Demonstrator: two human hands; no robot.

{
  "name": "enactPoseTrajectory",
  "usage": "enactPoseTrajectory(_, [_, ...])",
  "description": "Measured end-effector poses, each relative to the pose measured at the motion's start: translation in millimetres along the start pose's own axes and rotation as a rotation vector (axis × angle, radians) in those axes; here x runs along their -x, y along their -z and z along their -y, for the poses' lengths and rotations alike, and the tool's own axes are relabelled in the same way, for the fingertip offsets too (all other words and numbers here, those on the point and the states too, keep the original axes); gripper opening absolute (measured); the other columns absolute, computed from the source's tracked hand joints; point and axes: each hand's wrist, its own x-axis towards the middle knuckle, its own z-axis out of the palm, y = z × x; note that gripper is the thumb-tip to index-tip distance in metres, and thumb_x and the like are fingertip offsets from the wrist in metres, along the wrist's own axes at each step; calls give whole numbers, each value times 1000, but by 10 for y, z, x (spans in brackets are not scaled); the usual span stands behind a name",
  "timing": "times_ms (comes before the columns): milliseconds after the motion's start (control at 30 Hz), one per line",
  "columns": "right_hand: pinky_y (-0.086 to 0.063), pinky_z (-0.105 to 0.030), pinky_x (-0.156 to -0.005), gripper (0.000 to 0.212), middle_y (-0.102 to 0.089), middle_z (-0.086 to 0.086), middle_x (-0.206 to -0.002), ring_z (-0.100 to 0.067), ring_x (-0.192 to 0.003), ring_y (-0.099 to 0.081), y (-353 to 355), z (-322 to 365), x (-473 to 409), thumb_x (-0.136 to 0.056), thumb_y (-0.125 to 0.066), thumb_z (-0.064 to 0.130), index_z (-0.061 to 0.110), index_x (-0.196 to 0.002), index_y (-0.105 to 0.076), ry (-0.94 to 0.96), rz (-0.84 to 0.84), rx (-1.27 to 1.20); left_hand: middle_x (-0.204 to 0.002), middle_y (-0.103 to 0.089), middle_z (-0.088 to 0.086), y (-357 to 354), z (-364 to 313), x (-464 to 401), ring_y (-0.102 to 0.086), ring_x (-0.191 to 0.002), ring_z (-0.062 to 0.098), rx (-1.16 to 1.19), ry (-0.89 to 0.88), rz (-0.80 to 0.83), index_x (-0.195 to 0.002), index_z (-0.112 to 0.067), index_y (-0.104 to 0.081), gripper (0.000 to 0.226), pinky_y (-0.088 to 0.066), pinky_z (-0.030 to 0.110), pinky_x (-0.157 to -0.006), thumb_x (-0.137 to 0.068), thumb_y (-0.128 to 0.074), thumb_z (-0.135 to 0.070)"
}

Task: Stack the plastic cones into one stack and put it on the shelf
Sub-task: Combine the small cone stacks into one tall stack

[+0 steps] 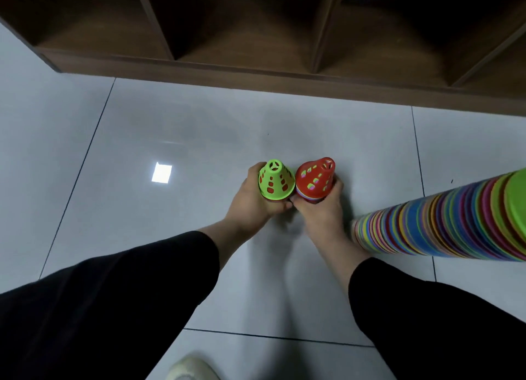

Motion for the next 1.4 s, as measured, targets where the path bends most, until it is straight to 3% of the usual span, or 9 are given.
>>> enactPoseTrajectory(100, [-51, -21, -86, 86, -63, 0, -116, -13, -100, -62, 7, -48, -9, -62, -89, 6, 17, -135, -44, 26, -15, -1, -113, -64, -19, -21, 33, -53, -61, -101, -3, -21, -13, -22, -122, -45, -39, 81, -48, 17, -82, -61, -91, -37])
enactPoseTrajectory(167, [-49, -17, -83, 84, -62, 2, -114, -12, -99, -61, -5, -60, -11, -64, -88, 5, 17, -135, -44, 32, -25, 10, -108, -65, -21, -9, 40, -64, -61, -97, -2, -57, -24, -32, -121, -46, -39, 77, -48, 16, -78, -63, -89, -36])
enactPoseTrajectory(333, [-54, -39, -92, 88, -64, -3, -118, -21, -105, -64, -21, -55, -4, -54, -90, 28, 24, -130, -45, 62, -53, 111, -102, -63, -20, 4, 21, -36, -60, -92, 7, -100, -49, -62, -120, -43, -40, 71, -49, 24, -77, -66, -86, -34])
enactPoseTrajectory(433, [-56, -42, -86, 85, -67, 2, -113, -18, -99, -67, -16, -70, 34, -45, -81, 52, 37, -120, -44, 74, -55, 172, -101, -63, -21, 42, 76, 12, -61, -92, 8, -117, -59, -68, -118, -44, -40, 70, -50, 26, -77, -66, -86, -36])
enactPoseTrajectory(600, [-59, -44, -77, 82, -68, 7, -106, -19, -95, -69, -10, -150, 49, -47, -81, 63, 40, -116, -43, 128, -24, 290, -99, -60, -27, 166, 169, 82, -60, -93, 4, -114, -62, -73, -117, -48, -36, 73, -47, 15, -74, -68, -87, -32])
enactPoseTrajectory(933, [-57, -32, -79, 79, -70, 3, -106, -16, -94, -69, 14, -191, 93, -54, -88, 50, 27, -119, -50, 142, -9, 255, -109, -64, -19, 233, 257, 138, -63, -99, 3, -57, -60, -107, -122, -43, -40, 74, -51, 19, -80, -66, -89, -35])
enactPoseTrajectory(1067, [-58, -45, -87, 81, -67, 5, -113, -14, -101, -69, 27, -213, 89, -49, -86, 55, 44, -117, -43, 89, 36, 147, -108, -63, -20, 225, 251, 135, -62, -98, 3, -104, -90, -79, -120, -43, -41, 72, -49, 16, -78, -66, -88, -33])
enactPoseTrajectory(1200, [-58, -45, -88, 78, -66, 5, -115, -14, -103, -68, 48, -225, 95, -48, -87, 55, 54, -111, -42, 73, 41, 116, -111, -63, -18, 175, 283, 162, -62, -103, 10, -144, -107, -106, -120, -45, -39, 74, -54, 31, -87, -64, -87, -39])
enactPoseTrajectory(1400, [-57, -47, -89, 72, -67, 5, -114, -17, -103, -69, 70, -112, 119, -51, -87, 50, 60, -106, -42, 101, 42, 45, -138, -53, -14, 268, 345, 138, -51, -128, 13, -153, -46, 19, -146, -42, -23, 119, -46, 40, -106, -49, -87, -65])
